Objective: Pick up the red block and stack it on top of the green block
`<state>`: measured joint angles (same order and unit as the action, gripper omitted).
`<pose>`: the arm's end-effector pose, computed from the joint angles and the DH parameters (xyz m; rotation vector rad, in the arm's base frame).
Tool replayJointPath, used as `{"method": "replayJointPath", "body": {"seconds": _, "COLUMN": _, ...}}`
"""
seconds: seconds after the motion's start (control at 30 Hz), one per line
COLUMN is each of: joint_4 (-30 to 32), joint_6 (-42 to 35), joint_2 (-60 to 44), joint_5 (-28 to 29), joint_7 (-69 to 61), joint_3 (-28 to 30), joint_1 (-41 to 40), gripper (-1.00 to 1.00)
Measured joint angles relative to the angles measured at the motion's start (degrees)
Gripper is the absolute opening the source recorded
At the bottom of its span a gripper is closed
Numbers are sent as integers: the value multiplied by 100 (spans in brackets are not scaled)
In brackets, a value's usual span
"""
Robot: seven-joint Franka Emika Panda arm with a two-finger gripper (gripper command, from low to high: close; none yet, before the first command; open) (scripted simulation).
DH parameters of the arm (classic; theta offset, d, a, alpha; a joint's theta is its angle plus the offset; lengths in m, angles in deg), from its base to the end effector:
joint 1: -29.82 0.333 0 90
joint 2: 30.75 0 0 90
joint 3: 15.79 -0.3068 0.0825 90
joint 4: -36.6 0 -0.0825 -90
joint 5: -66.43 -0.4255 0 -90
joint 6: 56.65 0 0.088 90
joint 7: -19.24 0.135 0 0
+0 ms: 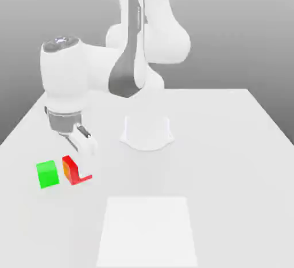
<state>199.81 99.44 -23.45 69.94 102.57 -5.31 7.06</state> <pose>0.3211 -0.2030 0.1576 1.7271 -2.6232 0.0036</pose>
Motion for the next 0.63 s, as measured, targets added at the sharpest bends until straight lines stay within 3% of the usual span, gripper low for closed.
{"method": "replayJointPath", "body": {"seconds": 0.3, "joint_4": 93, "joint_6": -235, "joint_2": 344, "joint_5": 291, "joint_7": 2277, "joint_3": 501, "joint_1": -1356, "gripper": -100}}
{"method": "replayJointPath", "body": {"seconds": 0.4, "joint_4": 83, "joint_6": 208, "joint_2": -114, "joint_5": 73, "joint_7": 2285, "joint_3": 576, "joint_1": -1366, "gripper": -100}}
{"method": "replayJointPath", "body": {"seconds": 0.53, "joint_4": 51, "joint_6": 976, "joint_2": -943, "joint_5": -621, "joint_7": 1821, "joint_3": 481, "joint_1": -1289, "gripper": -100}}
{"method": "replayJointPath", "body": {"seconds": 0.57, "joint_4": 46, "joint_6": 1078, "joint_2": -1054, "joint_5": -717, "joint_7": 1756, "joint_3": 412, "joint_1": -1337, "gripper": 100}}
{"method": "replayJointPath", "body": {"seconds": 0.63, "joint_4": 46, "joint_6": 1078, "joint_2": -1054, "joint_5": -717, "joint_7": 1756, "joint_3": 412, "joint_1": -1337, "gripper": 100}}
